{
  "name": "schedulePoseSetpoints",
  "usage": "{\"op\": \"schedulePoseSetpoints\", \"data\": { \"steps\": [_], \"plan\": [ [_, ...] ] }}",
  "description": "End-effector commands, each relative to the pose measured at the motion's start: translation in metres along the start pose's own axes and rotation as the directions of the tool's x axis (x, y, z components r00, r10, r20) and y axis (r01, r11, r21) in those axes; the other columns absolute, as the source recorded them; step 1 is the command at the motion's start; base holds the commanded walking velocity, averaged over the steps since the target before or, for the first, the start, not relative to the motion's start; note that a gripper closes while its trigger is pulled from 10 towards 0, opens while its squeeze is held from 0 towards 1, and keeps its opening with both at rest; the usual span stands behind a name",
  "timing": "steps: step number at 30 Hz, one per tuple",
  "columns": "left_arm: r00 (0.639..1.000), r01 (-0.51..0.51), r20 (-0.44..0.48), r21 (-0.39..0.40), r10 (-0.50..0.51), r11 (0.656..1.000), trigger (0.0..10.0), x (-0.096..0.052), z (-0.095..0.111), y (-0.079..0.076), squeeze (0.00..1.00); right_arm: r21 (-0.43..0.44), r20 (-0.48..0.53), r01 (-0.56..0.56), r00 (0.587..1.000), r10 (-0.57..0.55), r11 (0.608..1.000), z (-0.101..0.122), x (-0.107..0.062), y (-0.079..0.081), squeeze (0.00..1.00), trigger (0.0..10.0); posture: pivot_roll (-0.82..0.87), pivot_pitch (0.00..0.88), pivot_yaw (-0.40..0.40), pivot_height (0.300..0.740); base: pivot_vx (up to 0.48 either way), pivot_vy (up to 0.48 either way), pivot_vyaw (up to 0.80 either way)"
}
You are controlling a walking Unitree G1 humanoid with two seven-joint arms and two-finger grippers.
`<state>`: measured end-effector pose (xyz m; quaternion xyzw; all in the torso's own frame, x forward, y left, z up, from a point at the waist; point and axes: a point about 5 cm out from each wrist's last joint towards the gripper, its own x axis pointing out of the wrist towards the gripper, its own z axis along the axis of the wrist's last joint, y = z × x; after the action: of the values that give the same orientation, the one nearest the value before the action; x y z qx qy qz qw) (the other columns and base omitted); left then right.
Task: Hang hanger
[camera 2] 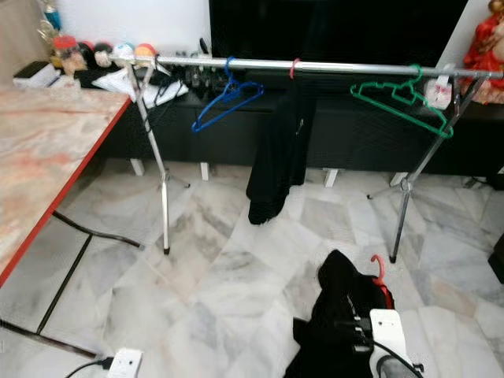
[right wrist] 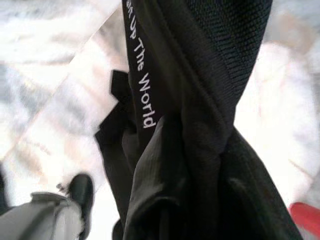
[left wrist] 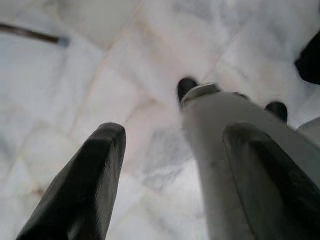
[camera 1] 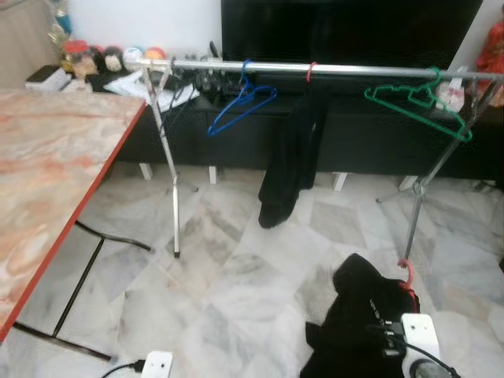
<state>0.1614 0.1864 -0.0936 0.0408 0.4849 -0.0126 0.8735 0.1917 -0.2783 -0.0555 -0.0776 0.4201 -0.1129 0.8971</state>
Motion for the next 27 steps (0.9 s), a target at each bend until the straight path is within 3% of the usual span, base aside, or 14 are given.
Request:
{"op": "schedulePoseSetpoints", "data": {
  "steps": [1, 27],
  "plan": [
    [1.000, 0.006, -0.019, -0.005, -0.006, 1.000, 10.0, -0.0005, -0.0050, -0.0028, 0.00, 0.009, 0.017, 0.008, 1.000, -0.008, 1.000, 0.0018, -0.0002, -0.0030, 0.00, 10.0, -0.07, 0.029, -0.014, 0.727, -0.311, 0.000, 0.00],
    [1.000, 0.006, -0.020, 0.004, -0.006, 1.000, 10.0, -0.0004, -0.0049, -0.0033, 0.00, 0.019, 0.038, -0.007, 0.999, 0.006, 1.000, 0.0033, -0.0004, -0.0030, 0.00, 10.0, -0.07, 0.039, -0.016, 0.727, -0.022, 0.000, 0.00]
  ]
}}
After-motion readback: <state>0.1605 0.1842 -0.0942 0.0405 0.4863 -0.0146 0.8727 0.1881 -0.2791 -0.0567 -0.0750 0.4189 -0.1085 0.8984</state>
